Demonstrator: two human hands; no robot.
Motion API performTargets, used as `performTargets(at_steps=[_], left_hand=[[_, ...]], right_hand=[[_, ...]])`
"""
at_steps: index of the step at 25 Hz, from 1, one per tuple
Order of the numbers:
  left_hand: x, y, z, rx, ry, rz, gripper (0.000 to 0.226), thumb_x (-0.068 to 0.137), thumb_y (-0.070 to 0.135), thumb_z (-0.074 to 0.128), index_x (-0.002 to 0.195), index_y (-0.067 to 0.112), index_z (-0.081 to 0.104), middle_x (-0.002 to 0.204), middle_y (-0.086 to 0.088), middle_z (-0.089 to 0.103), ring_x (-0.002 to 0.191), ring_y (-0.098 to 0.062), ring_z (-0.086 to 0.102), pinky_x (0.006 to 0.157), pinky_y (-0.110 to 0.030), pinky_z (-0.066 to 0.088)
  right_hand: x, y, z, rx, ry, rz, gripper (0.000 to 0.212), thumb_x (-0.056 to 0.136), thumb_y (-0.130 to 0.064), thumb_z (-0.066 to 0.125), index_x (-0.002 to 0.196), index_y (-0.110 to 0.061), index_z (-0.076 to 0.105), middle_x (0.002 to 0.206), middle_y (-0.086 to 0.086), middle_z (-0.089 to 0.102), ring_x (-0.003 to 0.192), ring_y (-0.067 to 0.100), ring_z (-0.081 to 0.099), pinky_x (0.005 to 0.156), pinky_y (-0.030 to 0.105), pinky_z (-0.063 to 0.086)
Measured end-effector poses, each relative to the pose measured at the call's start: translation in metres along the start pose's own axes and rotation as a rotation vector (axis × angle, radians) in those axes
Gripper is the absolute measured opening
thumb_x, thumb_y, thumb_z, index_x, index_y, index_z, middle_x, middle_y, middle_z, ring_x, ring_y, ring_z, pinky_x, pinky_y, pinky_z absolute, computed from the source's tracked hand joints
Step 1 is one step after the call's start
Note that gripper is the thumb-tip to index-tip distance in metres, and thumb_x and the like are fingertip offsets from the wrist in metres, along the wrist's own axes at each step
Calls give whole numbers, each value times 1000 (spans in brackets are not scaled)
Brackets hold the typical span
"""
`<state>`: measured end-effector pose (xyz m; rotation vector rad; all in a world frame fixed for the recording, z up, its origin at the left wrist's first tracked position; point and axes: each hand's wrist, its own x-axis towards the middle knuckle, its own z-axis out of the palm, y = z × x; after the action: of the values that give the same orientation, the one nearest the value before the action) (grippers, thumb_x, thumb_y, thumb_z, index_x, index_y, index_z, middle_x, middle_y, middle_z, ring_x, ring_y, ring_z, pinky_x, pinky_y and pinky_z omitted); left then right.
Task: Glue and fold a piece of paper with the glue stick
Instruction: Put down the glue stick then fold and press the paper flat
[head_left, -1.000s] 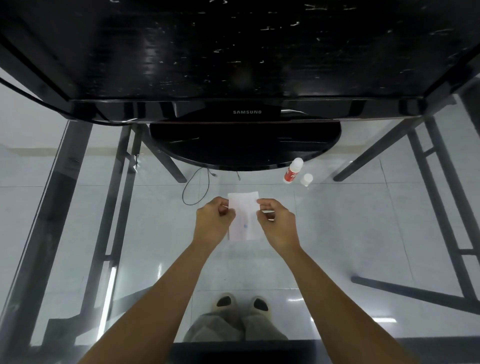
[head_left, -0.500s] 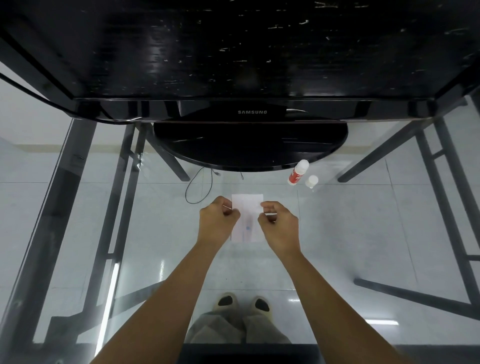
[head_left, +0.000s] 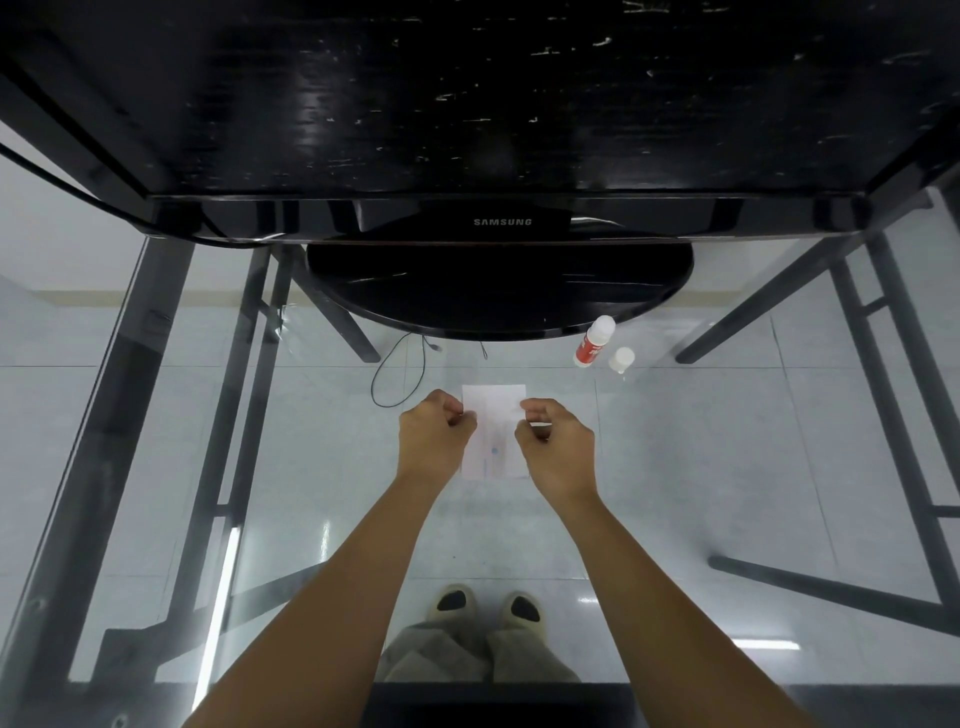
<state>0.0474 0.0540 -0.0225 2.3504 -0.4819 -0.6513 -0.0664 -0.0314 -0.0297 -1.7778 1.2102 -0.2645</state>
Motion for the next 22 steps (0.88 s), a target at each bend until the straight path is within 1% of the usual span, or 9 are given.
performTargets(at_steps=[3,6,10,13,16,18,19,21,22], left_hand=[[1,1,1,10,-13,-19,9,83,15,62,87,8,60,72,1,62,60,-4,51,45,-5,38],[2,2,2,26,-20,-52,9,83,16,62,88,9,60,74,1,61,59,-5,52,45,-5,33],[2,6,3,17,-25,-85,10,81,15,62,87,7,60,75,-4,63,62,-16,56,48,-14,39],[2,8,4,31,-23,-85,9,81,14,60,85,7,58,72,-6,63,58,-16,54,45,-14,37],[1,8,3,37,-16,-78,11,81,14,61,87,5,58,70,-6,61,54,-11,50,44,-13,35],[-1,8,5,29,-11,-67,14,83,14,60,92,3,56,69,-7,60,53,-12,50,44,-15,37],[-3,8,6,36,-7,-55,16,84,13,60,95,2,55,70,-7,60,54,-14,51,44,-16,37],[-7,9,7,73,16,-20,21,86,14,58,102,3,52,79,-10,60,60,-16,51,47,-17,35],[-9,8,8,85,36,-2,23,87,14,58,106,4,49,88,-12,60,65,-18,52,52,-18,36]], right_hand=[[0,-1,0,-7,5,-9,24,86,-6,58,108,-12,65,106,4,69,76,7,57,72,9,43],[1,-2,0,-28,5,-13,24,86,-6,58,109,-11,65,107,5,69,78,7,57,74,13,44],[2,-1,2,-102,4,-40,25,87,-8,58,112,-11,64,110,7,68,79,10,58,77,14,44],[3,-1,4,-208,-25,-74,27,90,-12,56,117,-11,60,115,9,64,89,18,62,80,17,44],[3,0,3,-351,-51,-123,29,92,-17,53,121,-14,57,126,8,55,103,21,59,90,25,47],[2,4,2,-514,-28,-230,30,93,-22,50,122,-15,56,131,8,51,114,23,52,98,32,42],[2,7,0,-590,-24,-285,32,94,-24,48,124,-16,54,135,7,49,120,23,48,102,34,38],[2,11,-2,-703,-69,-363,38,97,-27,42,134,-20,44,148,4,38,136,24,34,112,38,24],[3,14,-3,-758,-113,-394,43,98,-29,38,141,-22,35,154,3,28,142,24,23,116,39,14]])
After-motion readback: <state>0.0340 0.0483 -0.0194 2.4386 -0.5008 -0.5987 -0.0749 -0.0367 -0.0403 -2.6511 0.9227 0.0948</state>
